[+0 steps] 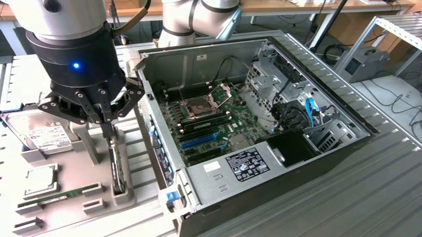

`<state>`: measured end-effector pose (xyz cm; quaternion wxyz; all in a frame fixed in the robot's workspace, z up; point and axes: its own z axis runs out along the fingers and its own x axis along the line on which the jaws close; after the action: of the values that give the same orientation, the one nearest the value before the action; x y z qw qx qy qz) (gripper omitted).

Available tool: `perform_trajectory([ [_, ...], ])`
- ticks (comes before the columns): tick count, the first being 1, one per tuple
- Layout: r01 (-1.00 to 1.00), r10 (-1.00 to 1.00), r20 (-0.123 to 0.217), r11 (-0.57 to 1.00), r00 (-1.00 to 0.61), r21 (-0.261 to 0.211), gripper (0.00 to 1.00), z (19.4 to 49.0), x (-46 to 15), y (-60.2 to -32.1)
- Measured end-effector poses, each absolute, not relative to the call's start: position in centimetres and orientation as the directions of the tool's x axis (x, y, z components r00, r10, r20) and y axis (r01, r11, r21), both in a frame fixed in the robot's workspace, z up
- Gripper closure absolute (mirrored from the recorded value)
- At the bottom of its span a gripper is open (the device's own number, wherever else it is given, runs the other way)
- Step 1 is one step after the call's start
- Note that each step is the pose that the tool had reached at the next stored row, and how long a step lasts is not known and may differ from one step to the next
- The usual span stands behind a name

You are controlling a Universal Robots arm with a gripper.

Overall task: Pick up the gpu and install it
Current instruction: 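Reach for the gpu, then pick up the gpu and move the gpu toward the slot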

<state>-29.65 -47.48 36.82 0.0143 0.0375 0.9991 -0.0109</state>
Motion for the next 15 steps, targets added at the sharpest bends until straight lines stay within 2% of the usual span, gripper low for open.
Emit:
perform_trajectory([
  [8, 0.075, 0.074, -0.029, 0.997, -0.997, -0.021, 0.89, 36.81, -29.65, -47.49],
  [10, 0.075, 0.074, -0.029, 0.997, -0.997, -0.021, 0.76, 36.81, -29.65, -47.49],
  [11, 0.075, 0.074, -0.029, 0.997, -0.997, -0.021, 0.64, 36.81, -29.65, -47.48],
  [12, 0.075, 0.074, -0.029, 0.997, -0.997, -0.021, 0.64, 36.82, -29.65, -47.49],
  [13, 0.075, 0.074, -0.029, 0.997, -0.997, -0.021, 0.58, 36.81, -29.65, -47.49],
  [15, 0.075, 0.074, -0.029, 0.997, -0.997, -0.021, 0.58, 36.81, -29.65, -47.48],
])
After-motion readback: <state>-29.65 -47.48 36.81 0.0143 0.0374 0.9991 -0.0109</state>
